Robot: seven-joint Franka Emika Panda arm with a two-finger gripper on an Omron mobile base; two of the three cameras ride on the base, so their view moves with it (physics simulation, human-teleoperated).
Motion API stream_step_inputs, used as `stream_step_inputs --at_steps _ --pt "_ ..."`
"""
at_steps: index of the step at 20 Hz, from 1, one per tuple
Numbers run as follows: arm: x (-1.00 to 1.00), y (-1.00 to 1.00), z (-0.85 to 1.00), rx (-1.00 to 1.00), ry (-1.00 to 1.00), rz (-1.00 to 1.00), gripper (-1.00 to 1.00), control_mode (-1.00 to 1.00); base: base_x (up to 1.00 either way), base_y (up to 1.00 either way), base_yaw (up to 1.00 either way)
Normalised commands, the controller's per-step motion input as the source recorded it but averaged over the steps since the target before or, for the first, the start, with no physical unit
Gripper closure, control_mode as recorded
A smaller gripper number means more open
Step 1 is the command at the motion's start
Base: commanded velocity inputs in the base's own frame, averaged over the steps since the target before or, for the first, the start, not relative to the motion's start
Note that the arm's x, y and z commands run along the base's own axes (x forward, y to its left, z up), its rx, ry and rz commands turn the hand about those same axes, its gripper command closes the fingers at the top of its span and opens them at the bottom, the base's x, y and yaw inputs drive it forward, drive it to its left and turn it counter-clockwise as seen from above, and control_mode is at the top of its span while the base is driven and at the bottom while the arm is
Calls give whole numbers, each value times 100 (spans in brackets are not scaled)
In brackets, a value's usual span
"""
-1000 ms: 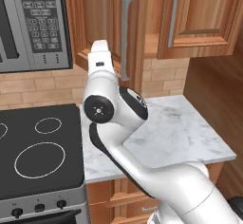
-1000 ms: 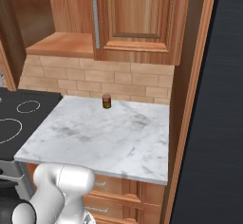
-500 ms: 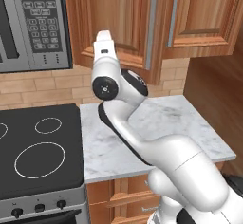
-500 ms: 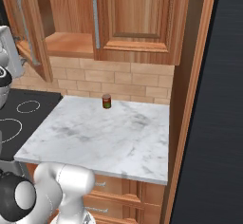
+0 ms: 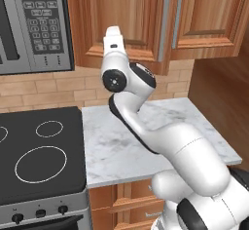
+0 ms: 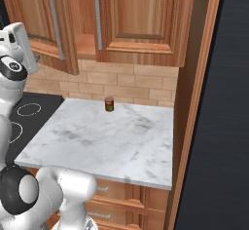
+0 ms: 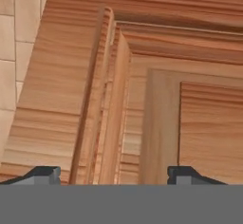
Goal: Close all open cabinet doors.
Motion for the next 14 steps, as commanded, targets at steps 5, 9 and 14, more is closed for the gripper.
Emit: stream_step_inputs --at_steps 5,9,14 --pt "77 -39 0 1 2 -2 -100 -100 0 0 0" --pt "85 -35 0 3 6 -2 -100 -100 0 0 0" --pt "85 -28 -2 8 19 -1 -100 -100 0 0 0"
